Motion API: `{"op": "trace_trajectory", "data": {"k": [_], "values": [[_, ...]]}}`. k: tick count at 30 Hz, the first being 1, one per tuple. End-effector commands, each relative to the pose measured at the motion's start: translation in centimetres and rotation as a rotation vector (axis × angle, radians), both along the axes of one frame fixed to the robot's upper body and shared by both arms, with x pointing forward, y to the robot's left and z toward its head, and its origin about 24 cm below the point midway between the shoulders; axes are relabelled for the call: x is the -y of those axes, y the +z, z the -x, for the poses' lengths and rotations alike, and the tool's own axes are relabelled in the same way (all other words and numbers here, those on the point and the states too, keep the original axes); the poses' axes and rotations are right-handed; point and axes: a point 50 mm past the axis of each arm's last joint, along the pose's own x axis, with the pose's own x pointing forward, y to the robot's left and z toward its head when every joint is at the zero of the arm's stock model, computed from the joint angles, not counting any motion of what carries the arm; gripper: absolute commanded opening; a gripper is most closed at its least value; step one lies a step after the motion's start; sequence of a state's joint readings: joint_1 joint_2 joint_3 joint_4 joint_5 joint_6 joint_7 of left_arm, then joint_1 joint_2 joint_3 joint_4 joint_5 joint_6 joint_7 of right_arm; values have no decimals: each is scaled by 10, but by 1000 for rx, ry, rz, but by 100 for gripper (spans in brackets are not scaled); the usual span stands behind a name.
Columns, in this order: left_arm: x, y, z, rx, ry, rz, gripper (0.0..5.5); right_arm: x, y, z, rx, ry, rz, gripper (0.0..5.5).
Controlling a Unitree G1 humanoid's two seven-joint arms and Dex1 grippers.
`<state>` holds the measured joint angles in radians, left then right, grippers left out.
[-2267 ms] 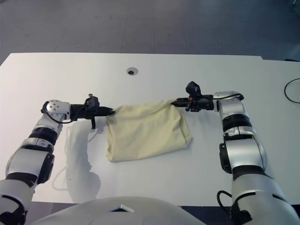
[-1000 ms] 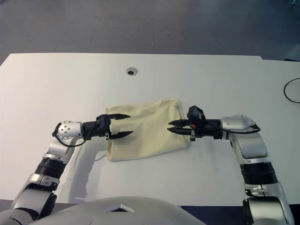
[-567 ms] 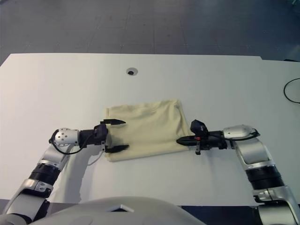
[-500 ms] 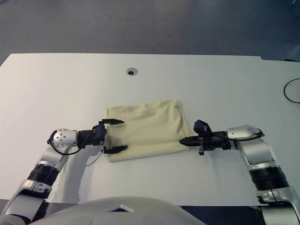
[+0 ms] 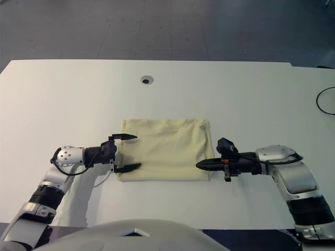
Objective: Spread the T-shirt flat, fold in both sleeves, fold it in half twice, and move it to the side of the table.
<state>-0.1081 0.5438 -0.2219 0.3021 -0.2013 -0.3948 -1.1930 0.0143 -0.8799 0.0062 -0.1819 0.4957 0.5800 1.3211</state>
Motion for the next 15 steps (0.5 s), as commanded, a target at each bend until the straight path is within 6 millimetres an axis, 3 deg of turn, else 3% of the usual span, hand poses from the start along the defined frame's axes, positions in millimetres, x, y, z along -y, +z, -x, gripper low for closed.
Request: {"op": "trace_trajectory", "data": {"k": [1, 4, 8, 15], "values": [[-14, 13, 8, 13, -15, -50, 536, 10, 25, -12, 111, -41, 13, 0], [-21, 26, 13, 51, -14, -65, 536, 14, 37, -14, 159, -52, 7, 0], [-25, 46, 9, 131, 30, -41, 536, 5, 42, -25, 229, -85, -28, 0], [-24, 58, 11, 167, 35, -19, 536, -20, 3, -64, 259, -166, 70, 0]]}}
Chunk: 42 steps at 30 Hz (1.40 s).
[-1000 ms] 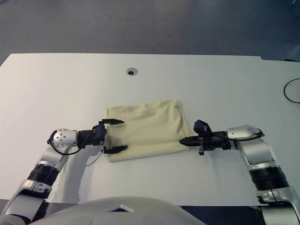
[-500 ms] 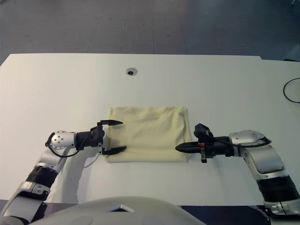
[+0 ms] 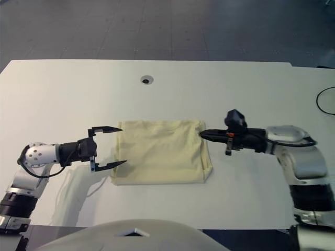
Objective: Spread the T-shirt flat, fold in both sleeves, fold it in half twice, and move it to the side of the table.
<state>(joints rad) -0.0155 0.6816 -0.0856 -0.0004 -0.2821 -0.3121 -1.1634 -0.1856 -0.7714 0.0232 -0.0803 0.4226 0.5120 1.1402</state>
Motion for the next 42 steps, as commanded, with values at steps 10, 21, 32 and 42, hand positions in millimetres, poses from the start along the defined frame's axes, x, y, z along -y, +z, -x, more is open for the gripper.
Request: {"op": "trace_trajectory", "data": {"k": [10, 21, 32, 42], "values": [[14, -9, 9, 14, -20, -30, 536, 2, -54, -53, 14, -134, 242, 0], [0, -51, 10, 0, -75, -361, 536, 17, -61, -41, -15, -68, 299, 0], [-21, -48, -7, 33, -90, -506, 536, 35, -50, -20, 4, -100, 395, 0], [-9, -30, -46, 302, -323, -687, 536, 11, -34, 29, -18, 28, 420, 0]]}}
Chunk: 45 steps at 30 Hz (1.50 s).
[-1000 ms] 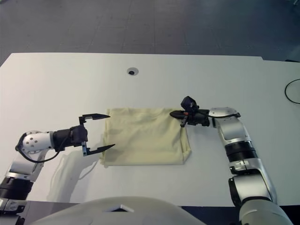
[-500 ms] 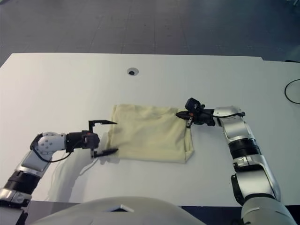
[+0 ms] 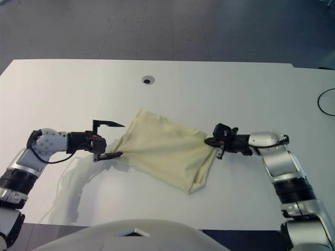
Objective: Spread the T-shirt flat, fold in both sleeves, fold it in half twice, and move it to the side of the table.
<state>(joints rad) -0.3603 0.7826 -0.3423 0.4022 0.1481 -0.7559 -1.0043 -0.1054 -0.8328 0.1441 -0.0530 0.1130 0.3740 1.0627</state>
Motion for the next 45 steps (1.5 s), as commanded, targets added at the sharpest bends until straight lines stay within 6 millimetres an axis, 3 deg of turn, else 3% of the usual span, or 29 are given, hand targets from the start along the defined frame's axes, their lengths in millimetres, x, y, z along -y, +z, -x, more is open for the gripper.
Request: {"op": "trace_trajectory", "data": {"k": [1, 7, 17, 24, 29, 34, 38, 41, 45], "values": [[-8, -19, -7, 16, -106, -237, 536, -5, 1, 20, -55, 16, 34, 0], [3, -4, -30, 194, -280, -290, 536, -23, 9, 45, -120, 1, -29, 0], [13, 8, -63, 452, -422, -448, 536, -58, 21, 76, -193, 75, -114, 0], [22, 13, -78, 687, -500, -402, 536, -74, 33, 75, -144, 76, -183, 0], [17, 38, -82, 820, -465, -232, 536, -76, 54, 70, -67, 67, -235, 0], [4, 72, -74, 832, -278, 68, 536, -72, 70, 65, 11, 53, -252, 0], [-10, 90, -65, 841, -188, 191, 536, -58, 65, 53, 77, 15, -194, 0], [-17, 81, -47, 727, -171, 281, 536, -44, 56, 43, 139, 17, -116, 0], [-22, 36, -1, 477, -174, 390, 540, -28, 53, 42, 231, 57, -59, 27]]}}
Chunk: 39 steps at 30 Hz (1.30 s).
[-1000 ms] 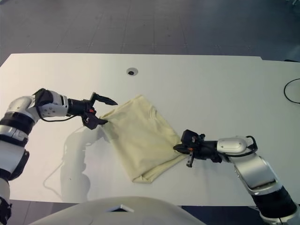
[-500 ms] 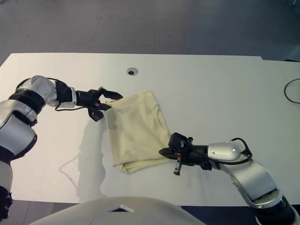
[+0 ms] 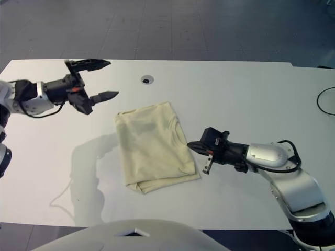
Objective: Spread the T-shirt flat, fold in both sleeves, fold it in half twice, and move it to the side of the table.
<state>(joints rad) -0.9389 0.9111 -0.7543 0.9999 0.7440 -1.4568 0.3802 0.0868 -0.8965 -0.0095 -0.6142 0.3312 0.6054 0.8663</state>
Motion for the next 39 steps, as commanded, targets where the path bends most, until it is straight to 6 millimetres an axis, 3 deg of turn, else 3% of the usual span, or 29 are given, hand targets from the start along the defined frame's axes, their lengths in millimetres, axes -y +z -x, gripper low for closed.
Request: {"op": "trace_trajectory", "data": {"k": [1, 6, 11, 15, 24, 34, 39], "values": [[-7, -46, 52, -252, -58, 24, 540, 13, -1, 3, 86, 52, 65, 46], [-4, -70, 115, -493, -12, 82, 540, 21, -3, 20, 276, 210, 242, 129], [2, -65, 140, -551, 12, 91, 540, 24, -4, 31, 353, 241, 260, 204], [6, -65, 153, -601, 18, 60, 540, 33, -20, 36, 355, 303, 369, 264], [8, -89, 159, -633, 53, -126, 540, 29, -44, 45, 313, 400, 398, 392], [13, -107, 153, -598, 46, -249, 540, 19, -55, 47, 340, 439, 383, 533], [17, -114, 151, -581, 43, -274, 540, 14, -63, 46, 395, 465, 396, 537]]}}
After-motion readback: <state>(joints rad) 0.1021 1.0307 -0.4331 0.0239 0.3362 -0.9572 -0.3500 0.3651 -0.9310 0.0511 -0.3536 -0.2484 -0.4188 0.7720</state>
